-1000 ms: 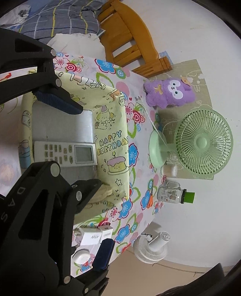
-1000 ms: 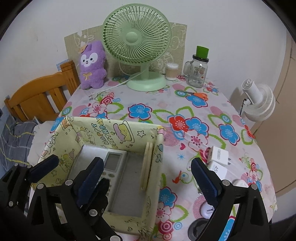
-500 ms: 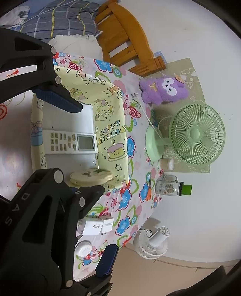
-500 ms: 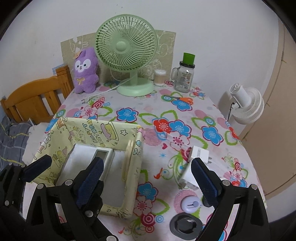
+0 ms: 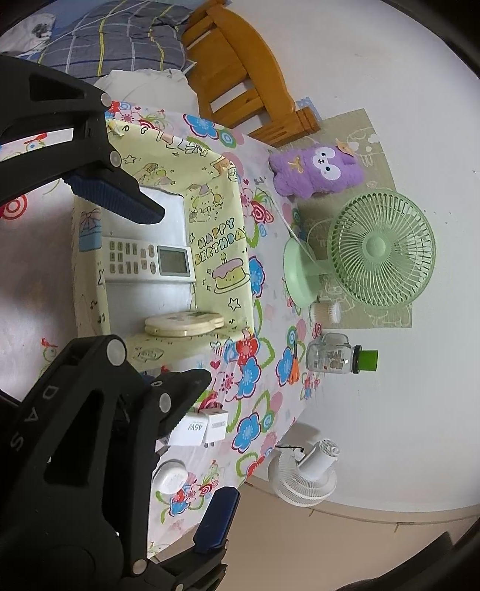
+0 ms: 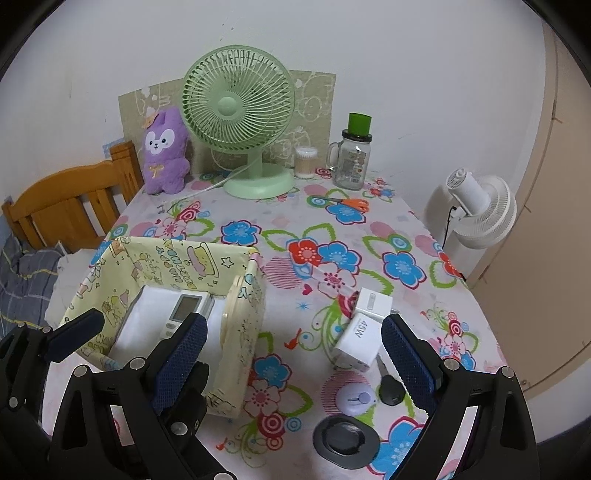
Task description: Organize rigid objects
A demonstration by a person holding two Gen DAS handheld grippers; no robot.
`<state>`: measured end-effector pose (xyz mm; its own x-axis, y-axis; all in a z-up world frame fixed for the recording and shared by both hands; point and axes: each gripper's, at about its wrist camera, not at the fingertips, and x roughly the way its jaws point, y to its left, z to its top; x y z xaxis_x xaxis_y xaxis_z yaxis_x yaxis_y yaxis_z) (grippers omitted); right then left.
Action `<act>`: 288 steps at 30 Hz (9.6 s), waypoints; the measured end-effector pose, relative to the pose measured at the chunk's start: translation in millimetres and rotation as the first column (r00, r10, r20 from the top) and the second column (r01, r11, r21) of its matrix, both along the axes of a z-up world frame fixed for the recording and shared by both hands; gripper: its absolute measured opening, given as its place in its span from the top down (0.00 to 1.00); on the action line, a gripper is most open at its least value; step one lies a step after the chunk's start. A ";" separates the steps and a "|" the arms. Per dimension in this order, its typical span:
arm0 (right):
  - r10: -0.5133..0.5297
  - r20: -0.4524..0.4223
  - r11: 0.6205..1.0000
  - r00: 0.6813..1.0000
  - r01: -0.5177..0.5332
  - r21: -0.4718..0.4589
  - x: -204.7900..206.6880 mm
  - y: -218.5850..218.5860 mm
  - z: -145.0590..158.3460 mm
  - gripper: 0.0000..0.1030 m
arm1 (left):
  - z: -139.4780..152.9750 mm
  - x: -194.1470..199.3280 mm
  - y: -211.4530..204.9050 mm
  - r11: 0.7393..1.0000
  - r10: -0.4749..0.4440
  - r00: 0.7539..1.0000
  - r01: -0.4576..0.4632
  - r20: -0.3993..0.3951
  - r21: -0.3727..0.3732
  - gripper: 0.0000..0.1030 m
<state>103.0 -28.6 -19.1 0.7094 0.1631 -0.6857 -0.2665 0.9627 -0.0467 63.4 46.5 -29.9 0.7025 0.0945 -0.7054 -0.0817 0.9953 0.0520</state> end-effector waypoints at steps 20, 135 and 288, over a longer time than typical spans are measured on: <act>-0.028 0.009 0.999 1.000 0.028 0.017 -13.5 -48.2 0.0 0.06 | 0.7 -9.9 -44.1 0.999 -0.047 0.999 0.047 0.014 0.002 0.15; 0.027 -0.156 0.993 0.987 -0.008 0.117 47.9 -139.3 -126.3 0.67 | -112.1 52.7 -137.3 0.974 -0.223 0.968 0.216 -0.118 -0.065 0.33; 0.049 -0.015 0.997 0.999 -0.048 0.067 0.3 -21.6 5.6 0.68 | 10.3 5.6 -8.1 0.997 -0.078 0.997 0.078 0.028 0.005 0.55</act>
